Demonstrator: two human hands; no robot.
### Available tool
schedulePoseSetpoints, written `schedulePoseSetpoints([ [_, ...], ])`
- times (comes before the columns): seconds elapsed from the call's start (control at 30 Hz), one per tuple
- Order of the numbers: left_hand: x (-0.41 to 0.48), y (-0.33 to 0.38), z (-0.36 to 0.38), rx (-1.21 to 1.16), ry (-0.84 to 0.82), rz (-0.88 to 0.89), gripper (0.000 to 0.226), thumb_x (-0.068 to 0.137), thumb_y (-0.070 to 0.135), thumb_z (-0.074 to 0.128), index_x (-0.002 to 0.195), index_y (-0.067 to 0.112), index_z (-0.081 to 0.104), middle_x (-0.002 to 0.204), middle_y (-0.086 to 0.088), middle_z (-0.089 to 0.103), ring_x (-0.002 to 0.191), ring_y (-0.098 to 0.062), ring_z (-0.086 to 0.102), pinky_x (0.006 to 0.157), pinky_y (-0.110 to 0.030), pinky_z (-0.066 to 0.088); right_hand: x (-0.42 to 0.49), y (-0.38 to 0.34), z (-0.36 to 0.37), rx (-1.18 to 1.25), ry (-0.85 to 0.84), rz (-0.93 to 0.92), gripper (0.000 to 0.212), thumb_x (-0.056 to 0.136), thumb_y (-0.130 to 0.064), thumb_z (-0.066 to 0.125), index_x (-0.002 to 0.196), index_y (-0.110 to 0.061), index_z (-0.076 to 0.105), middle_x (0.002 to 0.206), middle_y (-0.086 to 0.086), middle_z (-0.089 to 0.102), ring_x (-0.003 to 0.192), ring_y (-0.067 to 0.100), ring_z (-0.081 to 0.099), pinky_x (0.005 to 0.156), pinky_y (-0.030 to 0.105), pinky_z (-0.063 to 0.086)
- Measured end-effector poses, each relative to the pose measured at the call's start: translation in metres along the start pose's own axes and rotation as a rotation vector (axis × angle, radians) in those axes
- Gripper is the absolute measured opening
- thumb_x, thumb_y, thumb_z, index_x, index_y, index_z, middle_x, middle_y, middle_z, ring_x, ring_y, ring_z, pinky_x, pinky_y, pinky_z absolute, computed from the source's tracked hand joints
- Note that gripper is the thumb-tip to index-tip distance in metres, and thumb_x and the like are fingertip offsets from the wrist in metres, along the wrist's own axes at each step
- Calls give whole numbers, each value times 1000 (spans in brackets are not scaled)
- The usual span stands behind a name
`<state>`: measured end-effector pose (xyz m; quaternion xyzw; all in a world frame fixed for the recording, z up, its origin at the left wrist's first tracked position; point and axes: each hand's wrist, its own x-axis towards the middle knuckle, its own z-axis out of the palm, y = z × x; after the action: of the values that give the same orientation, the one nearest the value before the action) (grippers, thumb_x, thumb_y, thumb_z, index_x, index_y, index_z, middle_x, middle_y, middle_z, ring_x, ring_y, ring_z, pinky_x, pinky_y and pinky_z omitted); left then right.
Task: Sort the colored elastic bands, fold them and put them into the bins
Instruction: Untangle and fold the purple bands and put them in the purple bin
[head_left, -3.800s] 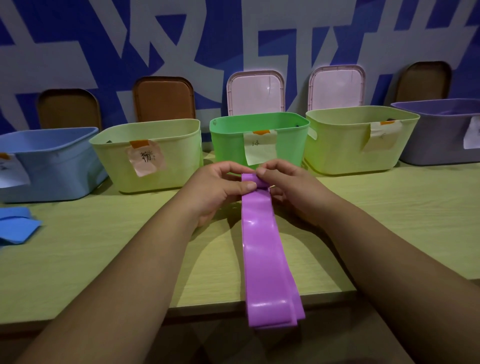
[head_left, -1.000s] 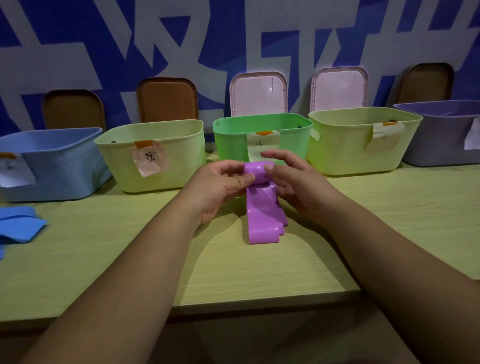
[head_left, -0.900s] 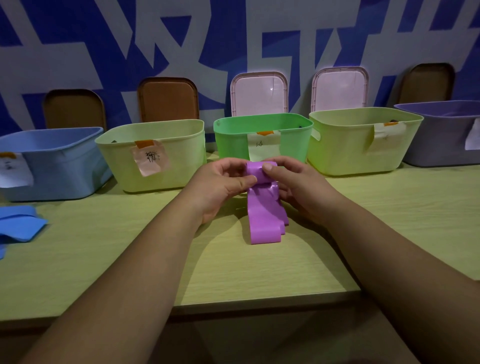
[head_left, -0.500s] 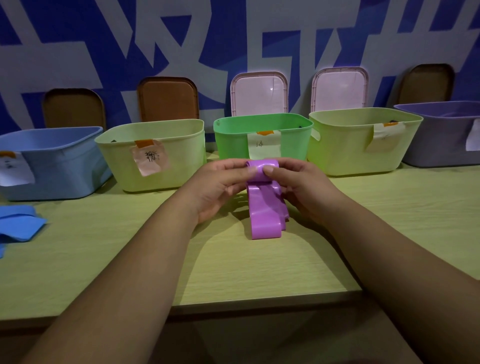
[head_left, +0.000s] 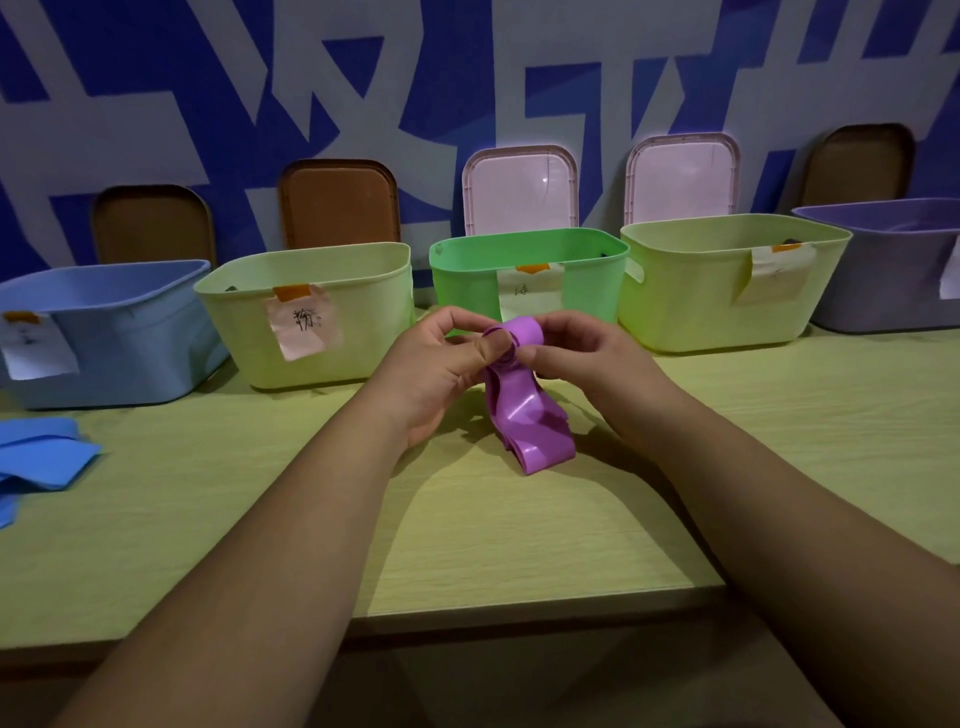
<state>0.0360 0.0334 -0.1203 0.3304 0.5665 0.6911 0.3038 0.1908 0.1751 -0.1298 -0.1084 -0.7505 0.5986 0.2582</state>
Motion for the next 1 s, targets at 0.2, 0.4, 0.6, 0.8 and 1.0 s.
schedulePoseSetpoints([
  [0.2,-2,3,4,12,-53,-32,41,73,21,88,108,11,70,108,-16,74,92,-21,77,75,-26,60,0,3,1,-23,56,5,52,78,-36,91,124,-19,72,114,1,79,108,20,77,103,44,61],
  [0.4,0,6,-4,-10,-164,-53,50,82,16,83,129,9,68,116,-13,77,105,-25,75,90,-33,60,-1,0,-2,31,72,-28,33,90,-21,85,122,-17,75,111,4,80,106,23,77,103,42,61],
  [0.6,1,4,-7,33,-195,-34,56,82,7,85,135,5,68,130,-14,75,123,-28,72,111,-40,54,-2,0,-4,33,34,-47,34,92,-15,82,125,-17,75,114,4,79,109,24,75,102,42,61],
  [0.8,1,2,-8,215,-139,55,57,71,17,97,124,14,77,125,-12,75,123,-33,71,108,-47,58,0,2,-5,9,30,-53,34,91,-13,83,124,-21,77,114,4,80,110,24,75,104,44,60],
  [1.0,0,3,-10,379,-86,138,49,69,40,94,116,33,81,122,0,77,120,-28,72,109,-53,55,0,-1,-8,-56,46,-43,30,91,-20,84,121,-24,77,108,0,80,102,20,76,90,34,62],
])
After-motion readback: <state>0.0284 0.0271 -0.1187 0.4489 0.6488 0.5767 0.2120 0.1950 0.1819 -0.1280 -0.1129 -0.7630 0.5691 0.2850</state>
